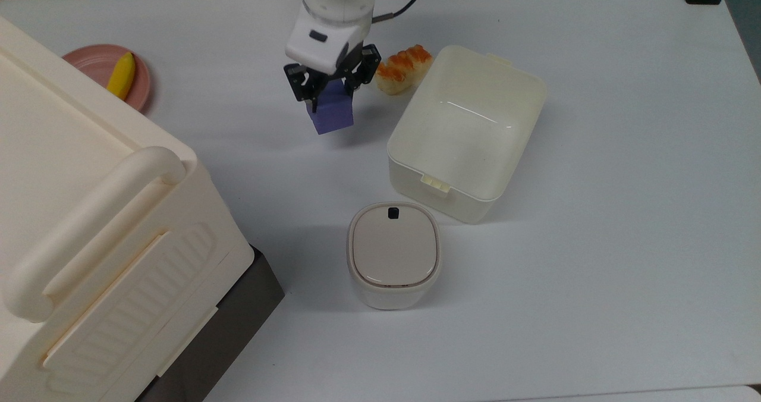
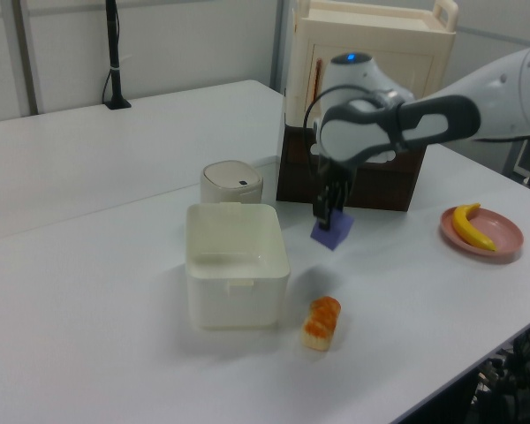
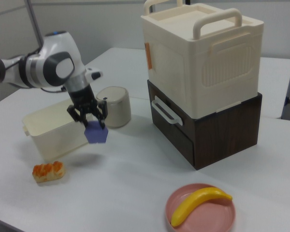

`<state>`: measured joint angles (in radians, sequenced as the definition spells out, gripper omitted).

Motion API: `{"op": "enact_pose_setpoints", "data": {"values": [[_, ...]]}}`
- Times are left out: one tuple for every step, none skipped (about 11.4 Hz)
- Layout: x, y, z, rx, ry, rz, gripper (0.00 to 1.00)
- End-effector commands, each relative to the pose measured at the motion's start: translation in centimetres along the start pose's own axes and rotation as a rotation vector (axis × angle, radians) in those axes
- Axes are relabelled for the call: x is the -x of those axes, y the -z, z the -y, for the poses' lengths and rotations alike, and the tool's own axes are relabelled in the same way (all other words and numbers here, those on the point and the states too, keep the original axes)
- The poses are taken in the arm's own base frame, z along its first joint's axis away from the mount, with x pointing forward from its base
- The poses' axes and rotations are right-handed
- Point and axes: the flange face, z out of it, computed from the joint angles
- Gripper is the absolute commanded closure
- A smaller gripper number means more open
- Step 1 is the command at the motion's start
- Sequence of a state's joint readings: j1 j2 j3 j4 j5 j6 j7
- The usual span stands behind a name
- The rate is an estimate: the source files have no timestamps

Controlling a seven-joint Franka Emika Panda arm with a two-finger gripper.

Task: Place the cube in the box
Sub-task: 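Lift the purple cube up off the table, then carry the cube over the cream box and release it inside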

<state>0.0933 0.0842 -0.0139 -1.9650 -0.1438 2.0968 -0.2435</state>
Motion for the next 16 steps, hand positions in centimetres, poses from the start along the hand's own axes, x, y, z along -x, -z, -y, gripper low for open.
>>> {"op": "enact_pose_setpoints", "data": {"values": [[-1.5,6.4,-0.8,0.009,-0.099,-0.118,0.74],[-2.1,8.1,-0.3,-0.008,-0.108,-0.156,0.74],[-2.6,9.7,0.5,-0.020,-0.105,-0.190,0.74],[-3.3,10.4,3.0,-0.028,-0.074,-0.203,0.73],[-4.0,11.2,5.7,-0.034,-0.043,-0.216,0.73],[-4.3,11.3,7.5,-0.037,-0.017,-0.217,0.73],[-4.6,11.4,9.7,-0.042,0.020,-0.215,0.73],[-4.7,11.1,11.4,-0.048,0.038,-0.202,0.73],[-4.9,10.8,12.5,-0.051,0.054,-0.194,0.71],[-4.9,10.6,13.3,-0.052,0.067,-0.187,0.70],[-4.8,10.0,13.5,-0.052,0.074,-0.174,0.52],[-4.8,9.8,13.9,-0.046,0.083,-0.170,0.01],[-4.8,9.8,14.1,-0.047,0.085,-0.170,0.00],[-4.8,9.8,14.0,-0.047,0.083,-0.170,0.00],[-4.8,9.8,14.0,-0.047,0.083,-0.170,0.00],[-4.8,9.8,14.0,-0.047,0.083,-0.170,0.00]]}}
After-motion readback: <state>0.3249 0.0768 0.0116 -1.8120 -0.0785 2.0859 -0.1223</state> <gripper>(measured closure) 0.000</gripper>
